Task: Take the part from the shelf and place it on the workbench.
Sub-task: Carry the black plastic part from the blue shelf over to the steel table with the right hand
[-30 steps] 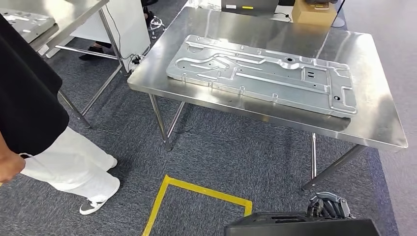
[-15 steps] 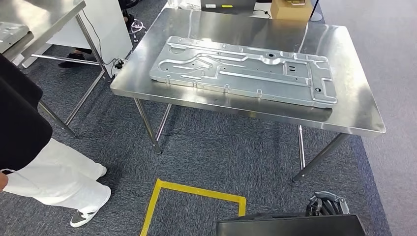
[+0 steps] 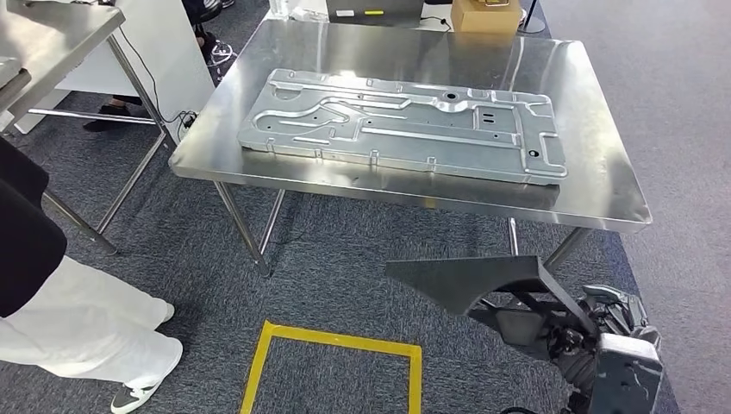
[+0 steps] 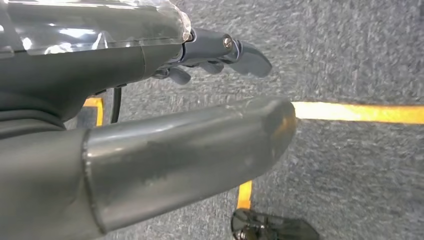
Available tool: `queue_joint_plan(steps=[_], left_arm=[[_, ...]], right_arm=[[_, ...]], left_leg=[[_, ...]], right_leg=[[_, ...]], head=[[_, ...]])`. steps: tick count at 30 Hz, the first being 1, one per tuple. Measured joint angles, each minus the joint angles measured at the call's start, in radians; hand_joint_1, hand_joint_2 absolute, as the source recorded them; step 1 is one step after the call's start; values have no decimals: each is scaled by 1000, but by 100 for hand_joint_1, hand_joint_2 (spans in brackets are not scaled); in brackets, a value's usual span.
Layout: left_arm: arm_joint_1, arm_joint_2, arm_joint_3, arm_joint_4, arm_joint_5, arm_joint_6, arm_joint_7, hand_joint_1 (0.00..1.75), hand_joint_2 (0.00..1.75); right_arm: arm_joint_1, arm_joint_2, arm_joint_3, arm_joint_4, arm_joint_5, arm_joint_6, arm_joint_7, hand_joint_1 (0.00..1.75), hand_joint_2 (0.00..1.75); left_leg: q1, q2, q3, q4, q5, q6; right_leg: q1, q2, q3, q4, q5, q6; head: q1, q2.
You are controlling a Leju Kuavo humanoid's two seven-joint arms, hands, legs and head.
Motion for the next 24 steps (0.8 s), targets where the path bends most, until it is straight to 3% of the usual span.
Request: queue_joint_plan(steps=[4, 6, 8, 9, 10, 11, 13, 14, 17, 19, 21, 23, 24], left_arm=[[-6, 2, -12, 0, -12, -2, 6, 0, 0], [-6, 2, -16, 0, -13, -3, 7, 0, 0], [-5, 2, -22, 0, -13, -3, 7, 0, 0], [-5, 2, -25, 0, -14, -3, 8, 0, 0], [-5, 2, -27, 0, -16, -3, 9, 0, 0], [-4, 2, -30, 0, -19, -3, 10, 0, 0], [-5, 2, -34, 1, -27, -3, 13, 0, 0], [-6, 2, -36, 1, -32, -4, 15, 0, 0], [-13, 4, -51, 1, -46, -8, 19, 0, 0], [-17, 5, -61, 1, -55, -13, 21, 0, 0], [-20, 6, -71, 1, -65, -18, 26, 0, 0], [-24, 8, -82, 1, -73, -22, 32, 0, 0], [-25, 10, -86, 1, -77, -23, 35, 0, 0]], right_arm=[[-105, -43, 0, 55, 28, 2, 50, 175, 175], [-131, -57, 0, 71, 30, 2, 55, 175, 175], [-148, -69, 0, 91, 33, 1, 60, 175, 175], [-154, -75, 0, 100, 38, 0, 65, 175, 175], [-161, -80, 0, 109, 48, -1, 74, 175, 175], [-172, -86, 1, 118, 61, -3, 87, 175, 175], [-215, -99, 2, 143, 98, -3, 125, 175, 175], [-246, -107, 4, 161, 123, -1, 150, 175, 175], [-350, -134, 8, 239, 198, 20, 222, 175, 175], [-426, -150, 12, 300, 230, 46, 254, 175, 175], [-514, -158, 25, 370, 255, 80, 280, 175, 175], [-599, -162, 47, 452, 275, 114, 304, 175, 175], [-636, -163, 58, 491, 283, 128, 315, 175, 175]], left_leg=[[3, 2, 8, -20, 11, 18], [9, 3, 14, -30, 16, 27], [9, 3, 14, -31, 15, 30], [9, 3, 15, -31, 14, 29], [9, 3, 16, -30, 12, 28], [10, 3, 19, -29, 9, 26], [9, 4, 24, -26, 2, 17], [8, 5, 25, -24, -1, 11], [5, 8, 22, -24, -3, -7], [8, 7, 19, -15, -10, -18], [10, 4, -15, 57, -50, -26], [11, 2, -89, 193, -105, -29], [11, 2, -122, 246, -117, -29]], right_leg=[[-1, -2, -4, 10, -9, 24], [-7, -10, -41, 90, -54, 35], [-15, -14, -107, 209, -103, 46], [-18, -15, -130, 246, -109, 49], [-21, -17, -136, 246, -94, 51], [-24, -19, -124, 211, -61, 53], [-27, -24, -69, 82, 11, 51], [-25, -24, -49, 34, 29, 47], [-16, -21, -41, 0, 33, 33], [-20, -19, -38, -6, 37, 21], [-23, -19, -35, -13, 40, 7], [-18, -18, -35, -12, 39, -2], [-15, -18, -35, -11, 38, -4]], head=[[1, 0], [1, 0], [2, 0], [2, 0], [2, 0], [2, 0], [2, 0], [1, 0], [0, 0], [0, 0], [-1, 0], [-1, 0], [-1, 0]])
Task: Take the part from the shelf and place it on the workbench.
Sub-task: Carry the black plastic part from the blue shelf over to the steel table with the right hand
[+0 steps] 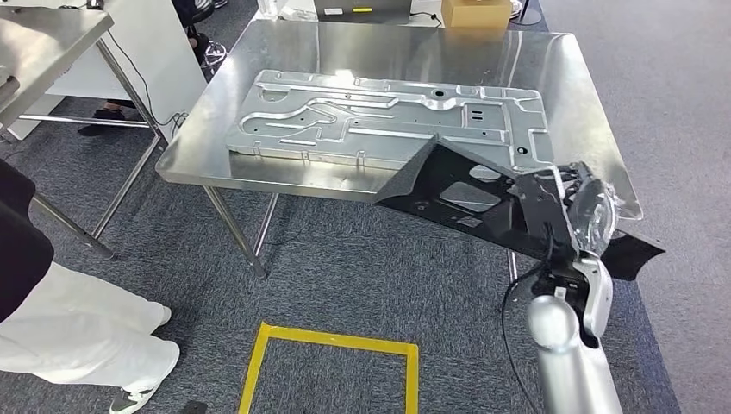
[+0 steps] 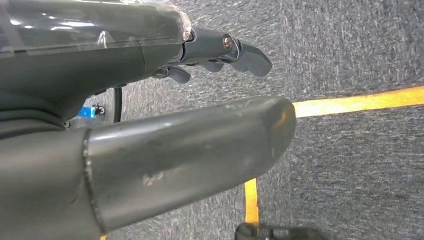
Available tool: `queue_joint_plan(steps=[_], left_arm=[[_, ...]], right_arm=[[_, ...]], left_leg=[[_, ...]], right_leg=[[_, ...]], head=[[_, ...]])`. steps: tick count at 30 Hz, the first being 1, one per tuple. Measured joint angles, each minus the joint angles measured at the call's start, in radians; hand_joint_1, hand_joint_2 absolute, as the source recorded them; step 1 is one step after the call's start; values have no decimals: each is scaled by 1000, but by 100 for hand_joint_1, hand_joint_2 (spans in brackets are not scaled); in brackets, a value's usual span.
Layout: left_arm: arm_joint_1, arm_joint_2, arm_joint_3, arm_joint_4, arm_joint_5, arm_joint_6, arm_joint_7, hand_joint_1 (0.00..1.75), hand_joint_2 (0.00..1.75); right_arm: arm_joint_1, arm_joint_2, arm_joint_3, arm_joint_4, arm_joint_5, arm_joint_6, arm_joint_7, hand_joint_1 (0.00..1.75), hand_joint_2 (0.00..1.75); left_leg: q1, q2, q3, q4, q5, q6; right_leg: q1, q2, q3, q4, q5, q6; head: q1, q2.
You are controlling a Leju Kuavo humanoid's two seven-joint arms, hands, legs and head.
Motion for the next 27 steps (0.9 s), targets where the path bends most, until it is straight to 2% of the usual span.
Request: queue_joint_plan(steps=[1, 2, 4, 5, 6, 8, 10, 11, 12, 14, 15, 16, 17, 19, 20, 21, 23, 25, 27], left_arm=[[-1, 1, -4, 0, -3, -2, 3, 0, 0], [-1, 2, -9, 0, -6, -3, 7, 0, 0], [-2, 4, -19, 0, -9, -7, 13, 0, 0], [-4, 5, -23, 0, -10, -9, 15, 0, 0], [-5, 7, -26, 1, -11, -10, 17, 0, 0], [-8, 10, -34, 1, -12, -12, 21, 0, 0], [-9, 11, -42, 2, -15, -15, 24, 0, 0], [-11, 11, -45, 2, -16, -16, 25, 0, 0], [-13, 10, -48, 2, -18, -16, 25, 0, 0], [-18, 10, -52, 3, -18, -16, 27, 0, 0], [-20, 10, -54, 4, -18, -16, 27, 0, 0], [-20, 10, -55, 4, -18, -16, 28, 0, 0], [-19, 10, -56, 5, -18, -16, 29, 0, 0], [-18, 10, -60, 6, -18, -16, 29, 0, 0], [-18, 10, -63, 7, -18, -16, 30, 0, 0], [-18, 10, -65, 7, -18, -17, 30, 0, 0], [-19, 10, -67, 8, -18, -17, 30, 0, 0], [-19, 10, -68, 8, -18, -17, 30, 0, 0], [-20, 10, -68, 8, -18, -17, 30, 0, 0]], right_arm=[[-35, -1, 12, 37, 8, 12, 10, 175, 175], [-69, -1, 24, 71, 15, 24, 20, 175, 175], [-139, 0, 50, 134, 28, 46, 36, 175, 175], [-173, 0, 64, 162, 34, 55, 41, 175, 175], [-204, 0, 76, 186, 39, 63, 46, 175, 175], [-258, 4, 100, 232, 51, 77, 51, 175, 175], [-303, 11, 123, 266, 66, 92, 56, 175, 175], [-325, 15, 135, 279, 74, 100, 59, 175, 175], [-347, 19, 145, 290, 80, 106, 63, 175, 175], [-379, 26, 164, 313, 86, 112, 67, 175, 175], [-387, 28, 171, 322, 86, 113, 68, 175, 175], [-391, 29, 177, 331, 86, 114, 69, 175, 175], [-393, 30, 182, 338, 86, 116, 71, 175, 175], [-399, 31, 189, 349, 86, 116, 74, 175, 175], [-405, 31, 191, 353, 86, 117, 74, 175, 175], [-410, 33, 194, 356, 87, 117, 74, 175, 175], [-415, 36, 198, 362, 87, 118, 75, 175, 175], [-417, 39, 201, 365, 88, 118, 75, 175, 175], [-421, 42, 202, 366, 88, 118, 75, 175, 175]], left_leg=[[0, 0, -18, 20, 8, 1], [-1, 0, -15, -1, 36, 4], [-4, -1, 30, -123, 115, 16], [-7, -1, 57, -184, 142, 23], [-10, 0, 74, -225, 154, 29], [-15, 0, 83, -249, 153, 34], [-10, 0, 86, -259, 156, 41], [-7, 0, 90, -265, 158, 46], [-4, 1, 94, -270, 159, 51], [-4, 1, 97, -271, 156, 57], [-3, 0, 99, -271, 153, 57], [-2, -1, 103, -270, 150, 57], [-1, -4, 108, -269, 145, 55], [0, -8, 121, -265, 133, 49], [-1, -9, 125, -261, 126, 44], [-3, -10, 128, -259, 121, 38], [-5, -8, 130, -260, 115, 25], [-3, -5, 133, -260, 108, 13], [0, -4, 112, -210, 79, 5]], right_leg=[[3, 0, 0, 2, -2, -2], [5, 1, 1, 4, -4, -2], [8, 2, 5, 8, -10, -2], [11, 3, 5, 11, -13, 1], [13, 3, 4, 12, -15, 4], [14, 2, 0, 13, -16, 13], [13, 0, -2, 17, -22, 23], [12, -1, -11, 37, -34, 28], [10, -2, -30, 75, -54, 34], [3, -3, -97, 201, -107, 44], [0, -3, -131, 258, -121, 49], [-3, -3, -153, 287, -117, 52], [-6, -4, -155, 277, -92, 54], [-9, -7, -113, 161, -10, 52], [-7, -9, -86, 99, 19, 49], [-4, -11, -66, 54, 34, 44], [4, -10, -53, 26, 27, 33], [2, -6, -46, 17, 24, 22], [-3, -6, -35, 7, 22, 8]], head=[[0, 0], [0, 0], [0, 0], [0, 0], [0, 0], [0, 0], [0, 0], [0, 0], [1, 0], [1, 0], [1, 0], [1, 0], [1, 0], [1, 0], [1, 0], [1, 0], [0, 0], [0, 0], [0, 0]])
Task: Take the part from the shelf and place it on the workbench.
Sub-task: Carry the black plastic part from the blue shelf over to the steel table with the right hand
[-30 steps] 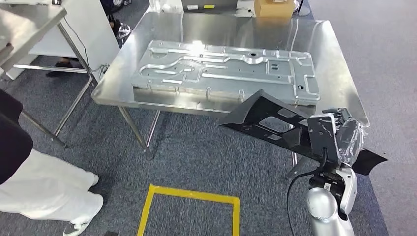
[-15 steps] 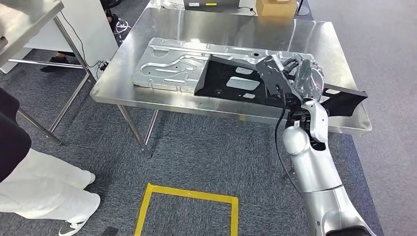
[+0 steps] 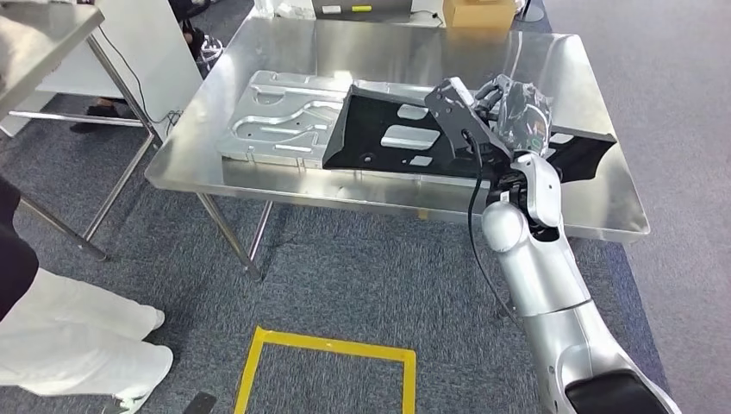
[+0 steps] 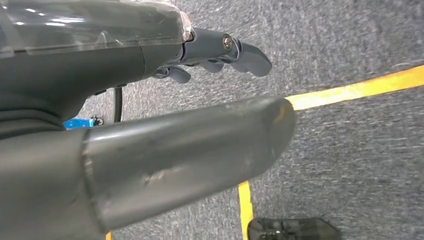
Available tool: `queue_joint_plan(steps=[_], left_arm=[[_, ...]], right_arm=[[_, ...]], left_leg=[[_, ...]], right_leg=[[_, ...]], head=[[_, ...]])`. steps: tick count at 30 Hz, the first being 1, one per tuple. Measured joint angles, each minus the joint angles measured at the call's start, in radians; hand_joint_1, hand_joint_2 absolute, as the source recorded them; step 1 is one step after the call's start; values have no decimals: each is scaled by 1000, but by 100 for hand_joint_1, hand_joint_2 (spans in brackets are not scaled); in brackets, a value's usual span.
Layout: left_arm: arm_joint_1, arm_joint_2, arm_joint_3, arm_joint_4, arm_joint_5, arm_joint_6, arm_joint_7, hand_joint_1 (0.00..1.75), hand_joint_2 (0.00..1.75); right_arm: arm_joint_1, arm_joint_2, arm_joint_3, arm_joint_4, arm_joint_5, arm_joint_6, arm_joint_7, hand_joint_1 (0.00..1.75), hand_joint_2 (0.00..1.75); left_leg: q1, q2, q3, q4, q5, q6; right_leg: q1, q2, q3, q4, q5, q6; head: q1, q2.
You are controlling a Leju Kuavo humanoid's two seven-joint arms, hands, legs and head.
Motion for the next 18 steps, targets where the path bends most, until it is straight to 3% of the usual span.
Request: queue_joint_plan(steps=[3, 4, 5, 7, 9, 10, 14, 16, 18], left_arm=[[0, 0, -1, 0, -1, 0, 0, 0, 0], [1, 0, -1, 0, -1, 0, 1, 0, 0], [0, 0, -1, 0, -2, -1, 1, 0, 0], [-1, 0, -2, 0, -1, -2, 1, 0, 0], [-4, 0, -2, 0, 1, -4, 2, 0, 0], [-6, 0, -2, 0, 2, -6, 3, 0, 0], [-9, -1, -3, 0, 10, -11, 4, 0, 0], [-9, -2, -3, 0, 14, -11, 4, 0, 0], [-9, -2, -3, 0, 17, -11, 5, 0, 0]], right_arm=[[-12, 9, 12, 7, 9, 16, 2, 175, 175], [-18, 13, 19, 12, 14, 26, 5, 175, 175], [-24, 18, 27, 17, 19, 36, 7, 175, 175], [-40, 30, 41, 29, 27, 53, 13, 175, 175], [-60, 41, 56, 51, 34, 67, 16, 175, 175], [-69, 45, 63, 64, 35, 73, 17, 175, 175], [-80, 51, 80, 102, 43, 80, 18, 175, 175], [-82, 50, 83, 118, 46, 79, 18, 175, 175], [-81, 49, 83, 133, 47, 79, 18, 175, 175]], left_leg=[[2, -1, -106, 190, -72, -8], [2, -1, -135, 229, -73, -9], [2, -1, -148, 232, -55, -9], [2, -1, -116, 127, 31, -4], [-3, -2, -67, 8, 87, 4], [-5, -2, -53, -22, 93, 8], [-2, -5, -40, -43, 84, 27], [2, -4, -30, -50, 82, 39], [2, -4, -25, -51, 76, 47]], right_leg=[[3, 1, 10, -1, -8, -14], [4, 2, 12, 0, -12, -15], [5, 5, 16, 2, -16, -15], [6, 8, 27, 5, -27, -11], [9, 11, 34, 9, -38, -4], [10, 12, 35, 10, -40, 0], [12, 9, 33, 19, -54, 20], [10, 7, -4, 98, -93, 29], [7, 5, -81, 230, -141, 36]], head=[[0, 0], [-1, 0], [-1, 0], [-1, 0], [-1, 0], [-1, 0], [0, 0], [0, 0], [1, 0]])
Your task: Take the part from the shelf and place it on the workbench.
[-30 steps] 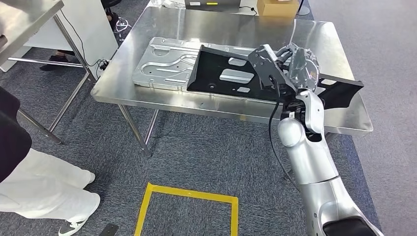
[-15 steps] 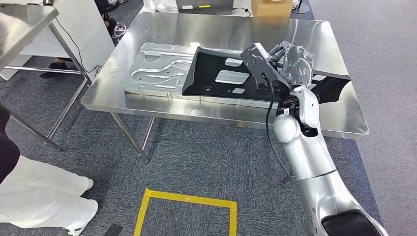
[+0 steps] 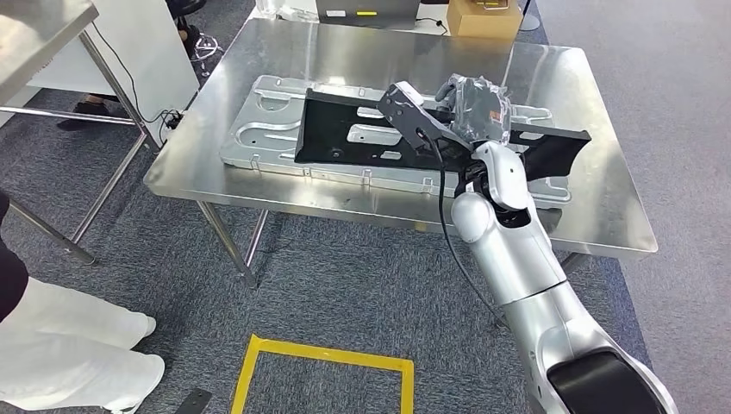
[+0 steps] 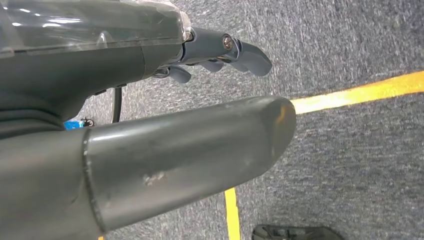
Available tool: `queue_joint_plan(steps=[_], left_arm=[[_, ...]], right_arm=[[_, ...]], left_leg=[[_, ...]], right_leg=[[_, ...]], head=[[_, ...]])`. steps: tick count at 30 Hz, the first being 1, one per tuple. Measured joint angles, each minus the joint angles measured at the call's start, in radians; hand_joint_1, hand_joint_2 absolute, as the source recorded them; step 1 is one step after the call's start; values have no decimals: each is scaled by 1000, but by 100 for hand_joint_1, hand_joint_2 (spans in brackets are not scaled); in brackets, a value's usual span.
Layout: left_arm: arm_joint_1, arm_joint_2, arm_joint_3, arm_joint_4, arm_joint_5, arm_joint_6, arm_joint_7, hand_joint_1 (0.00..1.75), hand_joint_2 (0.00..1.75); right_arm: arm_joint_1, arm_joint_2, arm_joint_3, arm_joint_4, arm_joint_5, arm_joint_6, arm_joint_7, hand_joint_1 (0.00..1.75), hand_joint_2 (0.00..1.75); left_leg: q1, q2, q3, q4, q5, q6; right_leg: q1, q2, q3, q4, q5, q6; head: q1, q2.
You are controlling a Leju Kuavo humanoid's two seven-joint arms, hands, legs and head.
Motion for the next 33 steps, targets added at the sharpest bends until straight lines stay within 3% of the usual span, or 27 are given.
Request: queue_joint_plan(steps=[1, 2, 3, 5, 7, 9, 12, 13, 15, 16, 17, 18, 19, 21, 23, 26, 28, 31, 32, 33], left_arm=[[1, 0, 0, 0, 1, 0, 1, 0, 0], [1, 0, 0, 0, 1, 0, 1, 0, 0], [3, 0, 0, 0, 1, 0, 1, 0, 0], [4, -1, 0, 1, 1, 0, 2, 0, 0], [3, -3, 0, 2, 1, -1, 1, 0, 0], [2, -4, 0, 3, 1, -1, 1, 0, 0], [2, -4, 0, 4, 2, 0, 0, 0, 0], [2, -4, 0, 5, 2, 0, 0, 0, 0], [1, -4, 0, 5, 4, 1, -1, 0, 0], [2, -3, 0, 5, 4, 1, 0, 0, 0], [4, -3, 0, 5, 4, 1, 0, 0, 0], [6, -3, 0, 5, 4, 1, 0, 0, 0], [7, -3, 0, 5, 5, 1, 0, 0, 0], [7, -2, 0, 5, 5, 1, 0, 0, 0], [5, -1, 0, 6, 5, 1, 0, 0, 0], [5, -1, 0, 6, 5, 1, 0, 0, 0], [5, -1, 0, 6, 5, 2, 0, 0, 0], [4, -1, 0, 6, 6, 1, 0, 0, 0], [5, 0, 0, 6, 7, 1, 0, 0, 0], [6, 0, 0, 6, 9, 1, 0, 0, 0]], right_arm=[[3, -2, 0, 8, 0, 0, 0, 175, 175], [6, -5, 0, 15, 0, 0, 0, 175, 175], [7, -7, 0, 20, 0, 0, 0, 175, 175], [7, -11, 0, 28, 1, 0, 0, 175, 175], [4, -13, 1, 34, 1, 0, -1, 175, 175], [4, -15, 1, 40, 1, 1, -1, 175, 175], [6, -18, 2, 45, 2, 0, -2, 175, 175], [6, -19, 2, 46, 3, 0, -3, 175, 175], [7, -19, 2, 51, 5, 1, -5, 175, 175], [11, -19, 2, 54, 5, 1, -6, 175, 175], [17, -20, 2, 57, 6, 1, -6, 175, 175], [21, -21, 2, 59, 6, 0, -7, 175, 175], [24, -22, 2, 61, 6, 0, -7, 175, 175], [26, -23, 2, 64, 6, -1, -8, 175, 175], [26, -24, 2, 65, 6, -1, -9, 175, 175], [28, -26, 3, 66, 7, -2, -10, 175, 175], [25, -27, 3, 66, 7, -2, -10, 175, 175], [27, -31, 3, 68, 7, -1, -10, 175, 175], [31, -32, 3, 70, 7, 0, -10, 175, 175], [33, -34, 3, 73, 8, 1, -10, 175, 175]], left_leg=[[0, 0, 3, 0, -3, 1], [0, -1, 7, 1, -8, 1], [-1, -3, 13, 2, -12, 1], [-1, -4, 27, 2, -24, -3], [-4, -5, 34, 2, -34, -11], [-5, -4, 35, -2, -38, -22], [-4, -2, 34, 20, -59, -38], [-3, -1, 14, 65, -79, -43], [-2, -1, -61, 198, -127, -49], [-1, -1, -100, 255, -139, -52], [-1, -1, -124, 279, -130, -54], [0, -1, -128, 264, -100, -54], [1, -1, -113, 211, -54, -54], [-1, -1, -60, 78, 21, -49], [-5, 0, -28, 14, 30, -40], [-4, -1, -14, 2, 13, -22], [-2, -2, -1, -4, 6, -10], [-3, -2, 16, -5, -11, 1], [-4, -4, 25, -5, -18, 2], [-6, -5, 35, -5, -26, 2]], right_leg=[[-1, -1, -34, 47, -7, 2], [-2, -1, -51, 59, 8, 3], [-3, -1, -48, 30, 42, 1], [0, -3, 2, -103, 131, -10], [8, -5, 44, -201, 170, -23], [14, -6, 52, -222, 162, -31], [2, -5, 79, -244, 155, -43], [-2, -5, 90, -251, 152, -47], [-2, -5, 104, -253, 141, -53], [-2, -4, 111, -253, 134, -54], [-2, -3, 119, -252, 127, -53], [-2, -2, 128, -251, 119, -51], [-2, -1, 139, -249, 110, -48], [-2, 1, 156, -244, 90, -39], [2, 2, 163, -241, 78, -27], [3, 2, 165, -230, 72, -14], [1, -1, 132, -165, 49, -6], [0, -2, 6, 20, -12, 2], [0, -2, -27, 54, -16, 2], [1, -2, -44, 54, -1, -1]], head=[[0, 0], [0, 0], [0, 0], [0, 0], [0, 0], [0, 0], [-2, 0], [-3, 0], [-4, 0], [-4, 0], [-4, 0], [-4, 0], [-4, 0], [-4, 0], [-5, 0], [-4, 0], [-4, 0], [-4, 0], [-4, 0], [-4, 0]])
